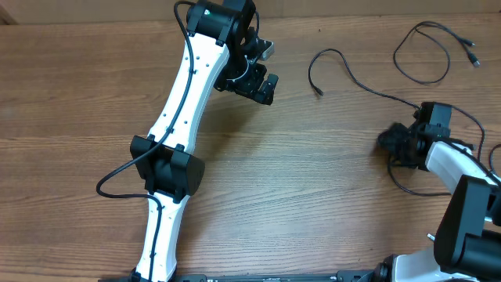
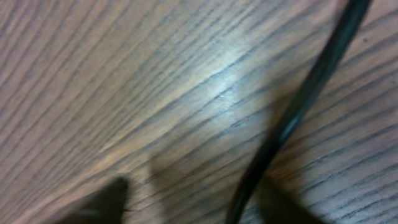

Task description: Untangle cables

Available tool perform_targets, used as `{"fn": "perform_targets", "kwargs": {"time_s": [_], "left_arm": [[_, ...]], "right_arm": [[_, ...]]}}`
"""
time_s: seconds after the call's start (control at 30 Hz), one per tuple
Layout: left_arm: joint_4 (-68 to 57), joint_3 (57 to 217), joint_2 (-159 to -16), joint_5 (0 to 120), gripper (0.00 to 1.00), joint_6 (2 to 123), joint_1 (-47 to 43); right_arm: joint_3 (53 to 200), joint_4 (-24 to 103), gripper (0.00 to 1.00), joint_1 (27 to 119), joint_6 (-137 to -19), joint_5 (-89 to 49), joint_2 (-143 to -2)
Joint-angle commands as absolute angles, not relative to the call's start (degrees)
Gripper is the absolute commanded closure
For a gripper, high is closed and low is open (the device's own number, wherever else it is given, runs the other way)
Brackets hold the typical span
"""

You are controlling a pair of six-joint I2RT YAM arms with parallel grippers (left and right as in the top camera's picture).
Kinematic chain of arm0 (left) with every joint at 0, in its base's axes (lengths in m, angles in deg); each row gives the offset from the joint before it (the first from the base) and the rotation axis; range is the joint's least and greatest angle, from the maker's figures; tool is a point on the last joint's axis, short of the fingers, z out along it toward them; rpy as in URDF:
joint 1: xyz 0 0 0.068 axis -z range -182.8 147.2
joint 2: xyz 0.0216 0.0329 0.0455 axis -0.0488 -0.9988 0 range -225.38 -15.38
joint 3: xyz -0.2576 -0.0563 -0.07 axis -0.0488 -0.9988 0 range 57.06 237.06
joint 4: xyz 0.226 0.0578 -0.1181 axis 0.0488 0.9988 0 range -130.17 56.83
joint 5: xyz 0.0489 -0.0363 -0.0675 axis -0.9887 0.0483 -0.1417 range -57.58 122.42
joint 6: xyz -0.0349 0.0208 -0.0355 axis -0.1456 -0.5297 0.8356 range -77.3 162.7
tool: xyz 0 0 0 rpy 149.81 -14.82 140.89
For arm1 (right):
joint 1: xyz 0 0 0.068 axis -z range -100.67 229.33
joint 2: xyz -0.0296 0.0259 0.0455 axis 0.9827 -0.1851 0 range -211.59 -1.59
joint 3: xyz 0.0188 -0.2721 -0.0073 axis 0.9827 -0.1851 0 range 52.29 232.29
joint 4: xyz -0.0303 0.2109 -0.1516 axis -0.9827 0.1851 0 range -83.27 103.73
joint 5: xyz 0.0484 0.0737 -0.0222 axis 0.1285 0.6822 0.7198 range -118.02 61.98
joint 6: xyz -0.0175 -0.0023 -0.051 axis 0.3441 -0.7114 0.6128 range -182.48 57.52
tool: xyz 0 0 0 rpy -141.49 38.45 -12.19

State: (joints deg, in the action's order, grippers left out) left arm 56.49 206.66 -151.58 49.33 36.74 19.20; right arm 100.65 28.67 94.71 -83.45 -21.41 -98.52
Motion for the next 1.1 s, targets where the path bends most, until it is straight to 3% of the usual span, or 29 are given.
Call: {"fn": "perform_targets", "kwargs": {"time_s": [0.0, 0.37, 0.63, 0.77, 1.07], "left_arm": [[56.64, 207.6, -150.57, 48.98, 0.0, 38.34, 18.98], [55.68, 211.78, -145.2, 47.73, 0.0, 38.88, 18.74], [52.25, 217.02, -128.54, 26.1, 0.0, 45.07, 19.77], [53.3, 217.02, -119.69, 17.81, 0.0, 45.09, 20.71], [56.62, 215.64, -98.49, 4.48, 0.0, 49.59, 28.6]], "right_arm": [[102.22, 34.35, 0.0, 95.1, -83.43, -22.33, -99.15], [117.48, 51.94, 0.0, 95.1, -79.91, -22.29, -75.09], [119.05, 61.21, 0.0, 95.1, -64.39, -8.76, -54.82], [119.05, 66.96, 0.0, 95.1, -58.23, -7.33, -51.15], [119.05, 67.83, 0.0, 95.1, -58.12, -5.21, -53.4]]}}
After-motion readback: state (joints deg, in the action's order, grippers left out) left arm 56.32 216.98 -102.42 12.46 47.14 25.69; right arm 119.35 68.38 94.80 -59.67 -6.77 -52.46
